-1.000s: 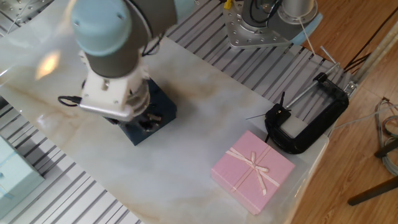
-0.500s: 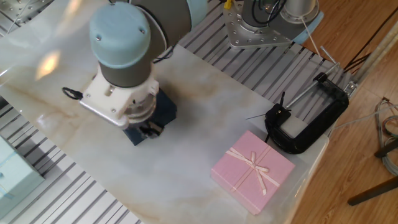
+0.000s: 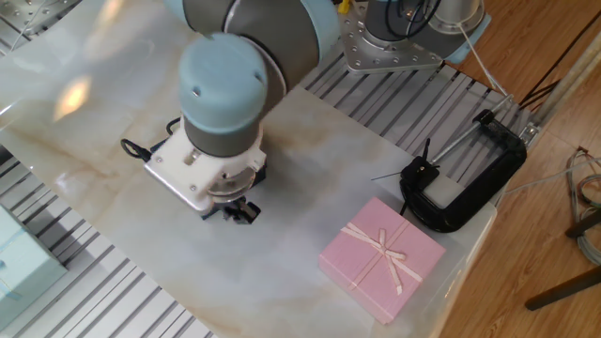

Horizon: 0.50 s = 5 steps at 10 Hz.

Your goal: Open a box

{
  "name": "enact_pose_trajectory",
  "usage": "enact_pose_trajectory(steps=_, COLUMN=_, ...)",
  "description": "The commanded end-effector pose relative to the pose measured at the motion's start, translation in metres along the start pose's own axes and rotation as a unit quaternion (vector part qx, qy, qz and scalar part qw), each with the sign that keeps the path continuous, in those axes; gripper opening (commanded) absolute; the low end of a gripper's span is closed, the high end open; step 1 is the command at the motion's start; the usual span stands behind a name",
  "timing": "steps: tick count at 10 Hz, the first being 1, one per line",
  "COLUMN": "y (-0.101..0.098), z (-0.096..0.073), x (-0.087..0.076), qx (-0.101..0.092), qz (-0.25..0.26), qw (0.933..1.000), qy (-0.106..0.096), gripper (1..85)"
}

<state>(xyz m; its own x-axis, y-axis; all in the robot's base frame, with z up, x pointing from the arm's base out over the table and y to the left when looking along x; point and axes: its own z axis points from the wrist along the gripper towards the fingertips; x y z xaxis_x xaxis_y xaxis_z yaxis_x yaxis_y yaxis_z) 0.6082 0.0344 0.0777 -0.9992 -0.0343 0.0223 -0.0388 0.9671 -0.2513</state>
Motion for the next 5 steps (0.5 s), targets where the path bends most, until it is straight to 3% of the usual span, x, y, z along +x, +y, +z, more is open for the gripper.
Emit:
enact_pose_trajectory(steps=1, y=-0.020, z=0.003, x=-0.004, qx=0.048, qz=-0.015, qw=0.9987, qy=-0.008, gripper=41.7)
enact_pose_trajectory(steps=3, y=-0.012, z=0.013, x=0.005, qx=0.038, qz=0.002, qw=0.9992, qy=-0.014, gripper=41.3)
enact_pose_trajectory(steps=4, y=0.003, z=0.011, x=0.008, qx=0.004, qz=0.011, qw=0.9999, qy=-0.011, gripper=40.3)
enact_pose_trajectory(steps=5, y=-0.004, z=0.011, x=0.012, qx=0.017, qz=0.001, qw=0.9998, qy=-0.004, gripper=41.0)
